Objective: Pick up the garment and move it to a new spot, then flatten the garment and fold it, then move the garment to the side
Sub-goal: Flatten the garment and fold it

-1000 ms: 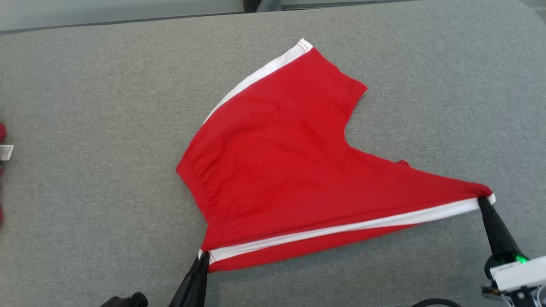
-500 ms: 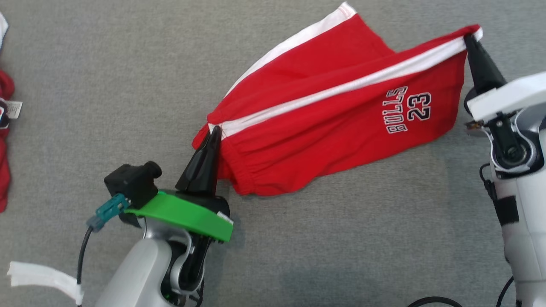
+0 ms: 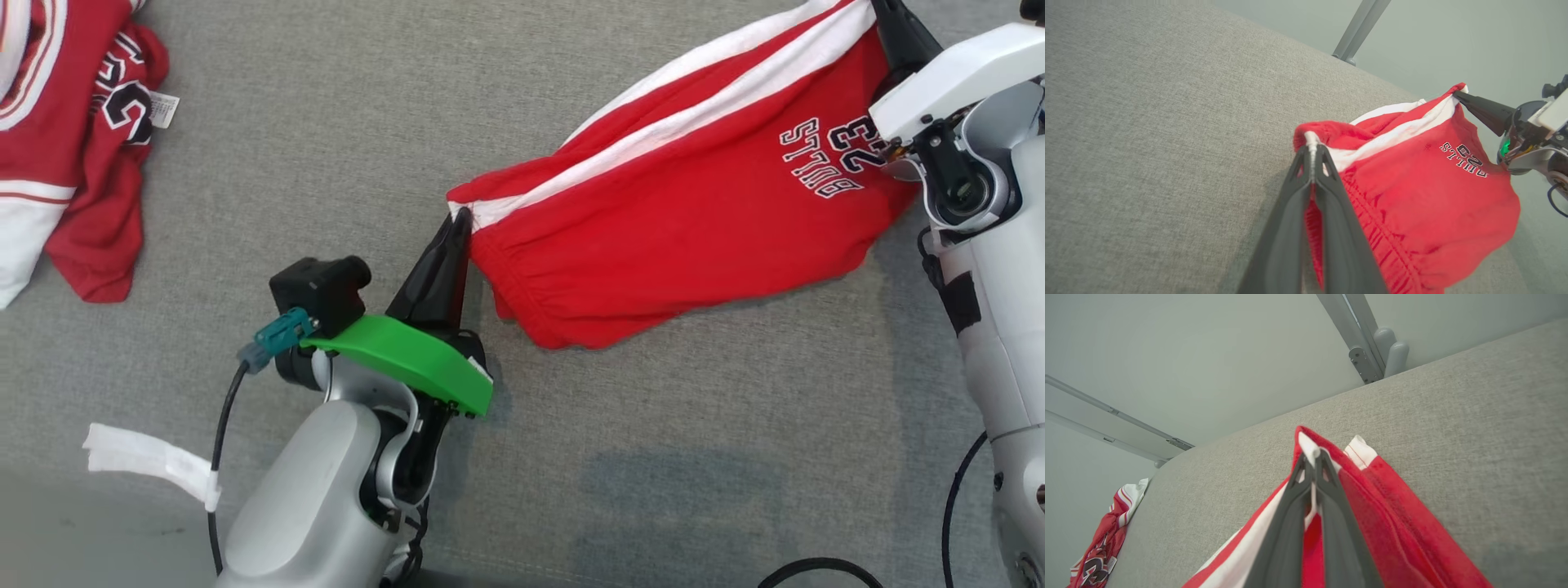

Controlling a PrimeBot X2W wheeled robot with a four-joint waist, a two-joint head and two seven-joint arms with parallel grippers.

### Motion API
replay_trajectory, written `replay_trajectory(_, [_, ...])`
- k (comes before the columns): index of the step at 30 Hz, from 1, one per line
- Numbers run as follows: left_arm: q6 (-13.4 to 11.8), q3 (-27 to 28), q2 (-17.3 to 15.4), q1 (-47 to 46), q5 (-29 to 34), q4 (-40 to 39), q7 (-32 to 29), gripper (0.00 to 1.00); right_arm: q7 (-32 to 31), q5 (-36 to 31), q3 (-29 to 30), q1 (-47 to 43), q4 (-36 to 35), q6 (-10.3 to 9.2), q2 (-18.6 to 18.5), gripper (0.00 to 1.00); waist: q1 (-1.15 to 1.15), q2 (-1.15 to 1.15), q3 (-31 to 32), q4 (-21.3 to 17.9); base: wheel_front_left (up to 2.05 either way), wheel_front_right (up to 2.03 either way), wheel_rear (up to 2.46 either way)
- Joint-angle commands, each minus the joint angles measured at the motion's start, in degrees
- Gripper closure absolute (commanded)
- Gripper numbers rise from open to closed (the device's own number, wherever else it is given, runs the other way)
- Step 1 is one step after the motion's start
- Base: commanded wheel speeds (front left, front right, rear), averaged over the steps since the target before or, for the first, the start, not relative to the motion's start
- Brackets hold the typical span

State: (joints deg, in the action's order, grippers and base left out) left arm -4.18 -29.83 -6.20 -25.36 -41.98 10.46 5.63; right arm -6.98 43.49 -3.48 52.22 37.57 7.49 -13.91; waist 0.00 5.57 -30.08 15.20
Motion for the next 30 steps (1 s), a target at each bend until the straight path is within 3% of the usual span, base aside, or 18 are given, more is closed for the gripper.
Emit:
replay_trajectory(1, [0.20, -0.15, 0.41, -1.67, 0.09, 0.55, 0.17, 1.00, 0.32, -0.51, -0.33, 1.17, 1.08, 0.00, -0.52, 1.00, 0.00, 0.01, -0.34, 1.82, 0.00, 0.00, 0.00])
replay_trajectory(12, [0.35, -1.11, 2.39, -7.19, -1.93, 5.83, 0.19, 1.00, 2.89, -2.80, -0.22, 6.09, 8.07, 0.00, -2.52, 1.00, 0.00, 0.01, -0.77, 0.84, 0.00, 0.00, 0.00])
replay_trajectory(22, [-0.02, -0.97, 1.74, -8.92, -1.79, 9.85, -0.50, 1.00, 2.27, -5.78, -4.22, 8.37, 10.83, 0.00, 0.37, 1.00, 0.00, 0.01, -0.91, -0.96, 0.00, 0.00, 0.00])
replay_trajectory(23, [-0.16, -0.91, 1.72, -9.09, -1.80, 10.17, -0.51, 1.00, 2.53, -6.09, -4.59, 8.59, 11.11, 0.00, 0.46, 0.91, 0.00, 0.01, -0.86, -1.09, 0.00, 0.00, 0.00])
replay_trajectory(25, [-0.26, -1.08, 1.60, -9.69, -1.68, 10.91, -0.90, 1.00, 3.03, -6.91, -5.63, 9.25, 11.60, 0.00, 0.65, 0.38, 0.00, 0.01, -0.66, -1.31, 0.00, 0.00, 0.00])
replay_trajectory(26, [-0.36, -1.11, 1.48, -9.91, -1.56, 11.23, -0.85, 0.89, 3.10, -7.10, -6.22, 9.32, 11.79, 0.00, 0.98, 0.00, 0.00, 0.01, -0.42, -1.42, 0.00, 0.00, 0.00])
replay_trajectory(27, [-0.50, -1.05, 1.28, -9.95, -1.33, 11.46, -0.59, 0.56, 3.22, -7.28, -6.75, 9.23, 12.04, 0.00, 1.20, 0.00, 0.00, 0.01, -0.09, -1.57, 0.00, 0.00, 0.00])
replay_trajectory(28, [-0.74, -0.94, 1.10, -9.80, -1.23, 11.67, -0.36, 0.00, 3.02, -7.69, -7.53, 9.10, 12.24, 0.00, 1.20, 0.00, 0.00, 0.01, 0.28, -1.78, 0.00, 0.00, 0.00])
replay_trajectory(30, [-1.22, -0.99, 0.56, -9.44, -0.74, 11.86, -0.24, 0.00, 2.31, -8.86, -10.30, 8.74, 11.51, 0.00, 0.49, 0.00, 0.00, 0.01, 0.96, -2.26, 0.00, 0.00, 0.00])
